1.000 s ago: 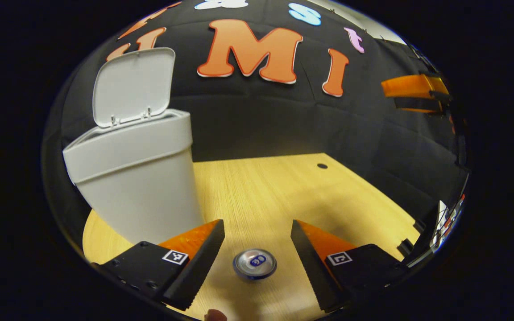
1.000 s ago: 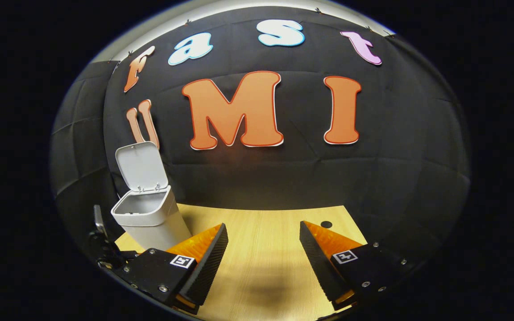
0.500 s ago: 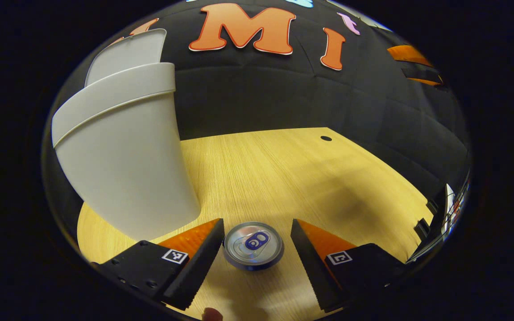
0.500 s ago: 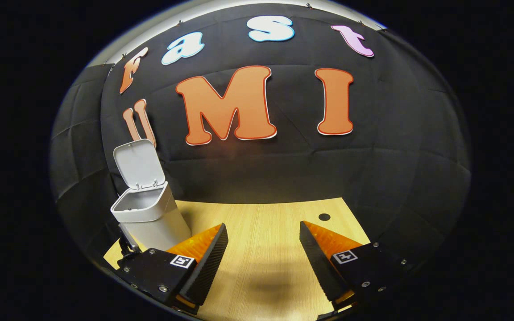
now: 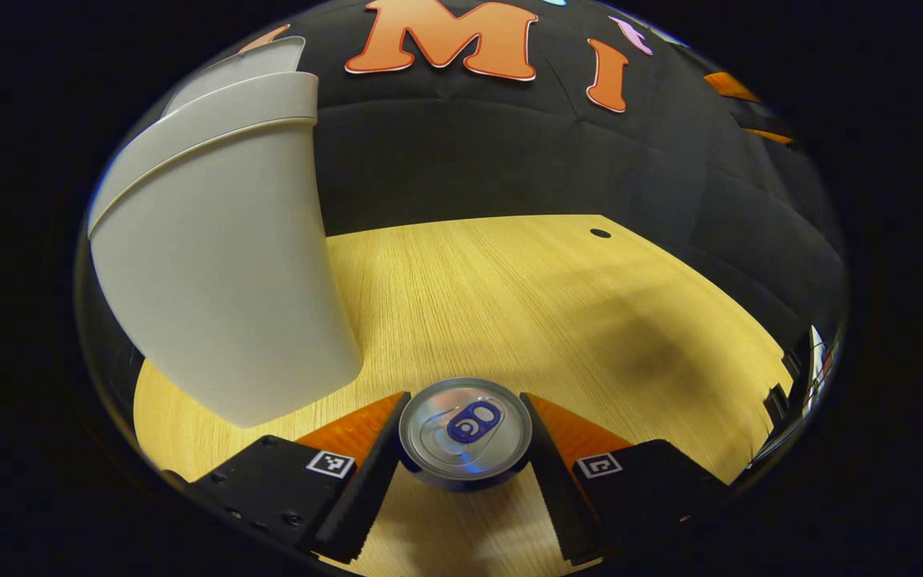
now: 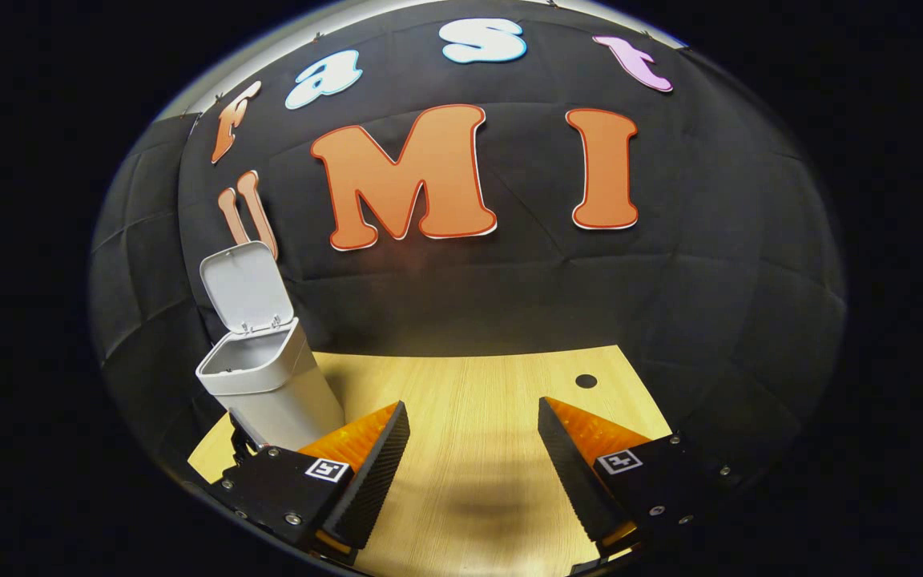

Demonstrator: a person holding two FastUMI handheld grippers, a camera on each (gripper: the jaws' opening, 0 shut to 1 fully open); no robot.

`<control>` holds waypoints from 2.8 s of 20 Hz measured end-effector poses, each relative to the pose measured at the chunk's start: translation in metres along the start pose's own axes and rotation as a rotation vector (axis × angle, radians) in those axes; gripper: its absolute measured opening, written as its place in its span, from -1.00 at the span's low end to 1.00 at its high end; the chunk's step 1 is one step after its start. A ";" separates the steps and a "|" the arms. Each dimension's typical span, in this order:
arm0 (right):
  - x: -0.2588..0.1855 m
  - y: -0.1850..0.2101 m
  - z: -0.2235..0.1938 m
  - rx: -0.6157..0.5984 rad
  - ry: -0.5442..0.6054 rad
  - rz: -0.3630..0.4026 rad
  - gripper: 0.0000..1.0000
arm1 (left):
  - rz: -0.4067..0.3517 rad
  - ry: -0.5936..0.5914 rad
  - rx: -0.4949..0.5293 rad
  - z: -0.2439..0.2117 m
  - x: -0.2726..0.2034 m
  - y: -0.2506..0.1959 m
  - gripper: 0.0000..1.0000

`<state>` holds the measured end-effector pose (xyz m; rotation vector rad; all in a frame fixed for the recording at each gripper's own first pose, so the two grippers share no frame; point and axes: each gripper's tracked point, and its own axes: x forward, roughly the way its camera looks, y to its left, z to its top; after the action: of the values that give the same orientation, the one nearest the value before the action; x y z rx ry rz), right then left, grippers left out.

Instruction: Press the lid of the desktop garbage bin to open it, pick up the crumpled paper on the desktop and throw it into the bin, then pick up the pop can on the desktop and drop it into the bin, and finally close the garbage bin lid.

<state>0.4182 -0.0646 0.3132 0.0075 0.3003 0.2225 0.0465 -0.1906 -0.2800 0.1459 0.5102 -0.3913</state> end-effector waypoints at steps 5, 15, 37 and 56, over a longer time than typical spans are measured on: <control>0.005 0.006 -0.001 0.005 0.000 0.023 0.93 | 0.010 -0.028 0.010 0.022 -0.015 0.001 0.69; 0.020 0.015 0.009 0.049 -0.039 0.062 0.92 | -0.008 -0.056 0.009 0.122 -0.088 0.005 0.68; 0.029 0.025 0.025 0.040 -0.077 0.041 0.92 | 0.211 -0.358 -0.186 0.302 -0.155 0.177 0.66; 0.024 0.015 0.023 0.026 -0.067 -0.010 0.92 | 0.269 -0.372 -0.215 0.309 -0.124 0.209 0.93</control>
<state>0.4437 -0.0446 0.3290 0.0396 0.2364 0.2084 0.1686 -0.0306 0.0568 -0.0664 0.1591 -0.0929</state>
